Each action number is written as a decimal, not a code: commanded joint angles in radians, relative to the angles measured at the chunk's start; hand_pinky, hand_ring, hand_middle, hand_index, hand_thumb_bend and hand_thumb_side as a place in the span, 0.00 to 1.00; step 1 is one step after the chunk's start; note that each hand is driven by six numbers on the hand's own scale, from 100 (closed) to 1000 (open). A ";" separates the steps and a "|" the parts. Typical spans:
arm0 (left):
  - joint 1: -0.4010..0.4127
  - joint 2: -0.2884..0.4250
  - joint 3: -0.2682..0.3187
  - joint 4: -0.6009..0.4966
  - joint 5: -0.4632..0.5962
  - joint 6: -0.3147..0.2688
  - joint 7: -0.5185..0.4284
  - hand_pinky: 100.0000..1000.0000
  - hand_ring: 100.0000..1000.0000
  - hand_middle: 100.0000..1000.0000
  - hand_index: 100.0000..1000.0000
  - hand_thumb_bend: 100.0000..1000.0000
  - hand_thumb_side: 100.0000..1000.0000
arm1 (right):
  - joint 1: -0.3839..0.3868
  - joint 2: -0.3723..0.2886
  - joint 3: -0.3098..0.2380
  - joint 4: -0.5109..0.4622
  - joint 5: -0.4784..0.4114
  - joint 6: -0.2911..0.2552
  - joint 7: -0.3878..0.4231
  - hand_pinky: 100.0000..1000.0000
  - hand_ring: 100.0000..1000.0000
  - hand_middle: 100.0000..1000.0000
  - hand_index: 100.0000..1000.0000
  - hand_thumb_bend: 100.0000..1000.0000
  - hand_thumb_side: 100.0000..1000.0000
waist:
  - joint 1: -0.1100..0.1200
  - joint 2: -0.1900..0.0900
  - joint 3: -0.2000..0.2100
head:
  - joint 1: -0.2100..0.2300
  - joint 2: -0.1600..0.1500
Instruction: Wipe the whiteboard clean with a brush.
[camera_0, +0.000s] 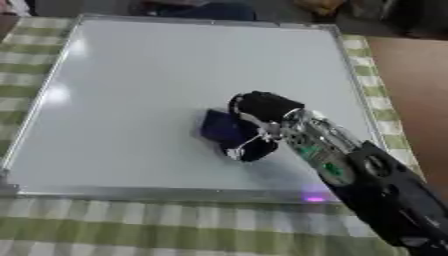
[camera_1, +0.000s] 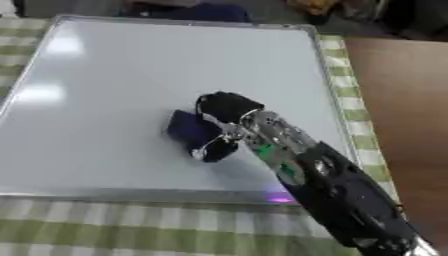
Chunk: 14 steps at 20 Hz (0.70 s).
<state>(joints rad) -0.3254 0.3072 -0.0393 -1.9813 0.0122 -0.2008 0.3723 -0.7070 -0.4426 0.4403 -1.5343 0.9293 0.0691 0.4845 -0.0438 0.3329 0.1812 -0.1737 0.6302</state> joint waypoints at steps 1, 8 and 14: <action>-0.005 0.017 0.001 -0.019 0.000 -0.001 -0.001 0.59 0.73 0.72 0.65 0.14 1.00 | 0.003 -0.046 -0.026 -0.039 -0.016 0.013 -0.014 0.53 0.64 0.49 0.00 0.10 0.36 | 0.007 -0.021 -0.004 | 0.011 -0.003; -0.002 0.018 0.003 -0.019 -0.002 -0.001 0.001 0.59 0.73 0.73 0.65 0.13 1.00 | 0.050 -0.101 -0.068 -0.081 -0.034 0.050 -0.031 0.53 0.64 0.49 0.00 0.09 0.36 | 0.007 -0.021 -0.013 | 0.025 -0.005; -0.002 0.020 0.002 -0.019 -0.002 0.000 0.000 0.59 0.73 0.73 0.65 0.13 1.00 | 0.086 -0.145 -0.114 -0.104 -0.051 0.087 -0.055 0.53 0.64 0.48 0.00 0.08 0.36 | 0.006 -0.021 -0.019 | 0.034 -0.007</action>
<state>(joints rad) -0.3230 0.3076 -0.0390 -1.9813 0.0122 -0.2007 0.3724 -0.6115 -0.5536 0.3470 -1.6109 0.8874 0.1470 0.4352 -0.0415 0.3329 0.1625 -0.1426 0.6302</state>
